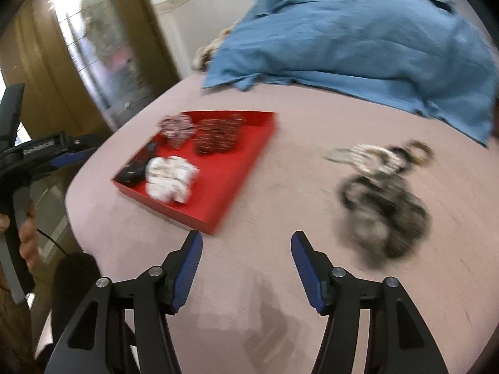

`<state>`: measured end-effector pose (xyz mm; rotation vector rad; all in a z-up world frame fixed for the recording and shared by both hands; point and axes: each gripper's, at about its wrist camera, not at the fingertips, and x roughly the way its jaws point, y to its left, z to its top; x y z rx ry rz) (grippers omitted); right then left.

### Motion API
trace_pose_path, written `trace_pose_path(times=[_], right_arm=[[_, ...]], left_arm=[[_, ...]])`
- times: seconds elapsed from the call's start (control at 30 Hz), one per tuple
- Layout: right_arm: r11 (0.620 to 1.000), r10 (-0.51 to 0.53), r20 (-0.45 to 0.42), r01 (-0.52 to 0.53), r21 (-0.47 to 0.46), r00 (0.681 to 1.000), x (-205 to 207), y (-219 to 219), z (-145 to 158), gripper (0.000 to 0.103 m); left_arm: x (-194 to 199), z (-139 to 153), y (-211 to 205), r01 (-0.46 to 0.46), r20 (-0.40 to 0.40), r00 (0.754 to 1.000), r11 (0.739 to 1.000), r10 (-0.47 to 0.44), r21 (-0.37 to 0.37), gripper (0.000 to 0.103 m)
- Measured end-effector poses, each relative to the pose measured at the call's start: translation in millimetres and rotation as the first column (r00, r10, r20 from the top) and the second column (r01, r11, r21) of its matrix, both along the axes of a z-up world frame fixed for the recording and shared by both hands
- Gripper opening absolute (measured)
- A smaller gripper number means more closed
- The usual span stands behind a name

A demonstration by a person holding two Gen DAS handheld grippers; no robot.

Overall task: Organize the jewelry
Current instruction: 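Grasp the black sheer scrunchie with the right tool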

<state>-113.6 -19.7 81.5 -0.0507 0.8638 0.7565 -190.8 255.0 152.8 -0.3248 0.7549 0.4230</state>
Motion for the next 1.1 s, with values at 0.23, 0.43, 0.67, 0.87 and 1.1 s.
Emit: trace_pose_path(times=[0.23, 0.43, 0.67, 0.87, 1.1], right_arm=[[0.978, -0.206, -0.059, 0.208, 0.033, 0.977, 11.0, -86.8, -14.1, 0.064], [0.957, -0.277, -0.083, 0.282, 0.061, 0.957, 19.3, -117.9, -21.0, 0.064], [0.961, -0.271, -0.056, 0.273, 0.040, 0.961, 47.7, -109.2, -27.8, 0.064], [0.952, -0.294, -0.133, 0.302, 0.051, 0.947, 98.2, -93.1, -49.1, 0.024], [0.932, -0.363, -0.059, 0.361, -0.031, 0.930, 102.4, -112.5, -46.3, 0.009]], left_arm=[[19.5, -9.1, -49.3, 0.120, -0.037, 0.992, 0.993, -0.120, -0.009, 0.063], [31.4, -15.1, -92.5, 0.224, -0.070, 0.972, 0.975, -0.224, -0.010, 0.063], [48.8, -26.9, -120.4, 0.271, -0.101, 0.956, 0.962, -0.274, -0.036, 0.063], [75.4, -36.7, -133.9, 0.307, -0.108, 0.944, 0.949, -0.313, -0.071, 0.063], [132.6, -68.1, -155.6, 0.378, -0.150, 0.904, 0.913, -0.400, -0.154, 0.062]])
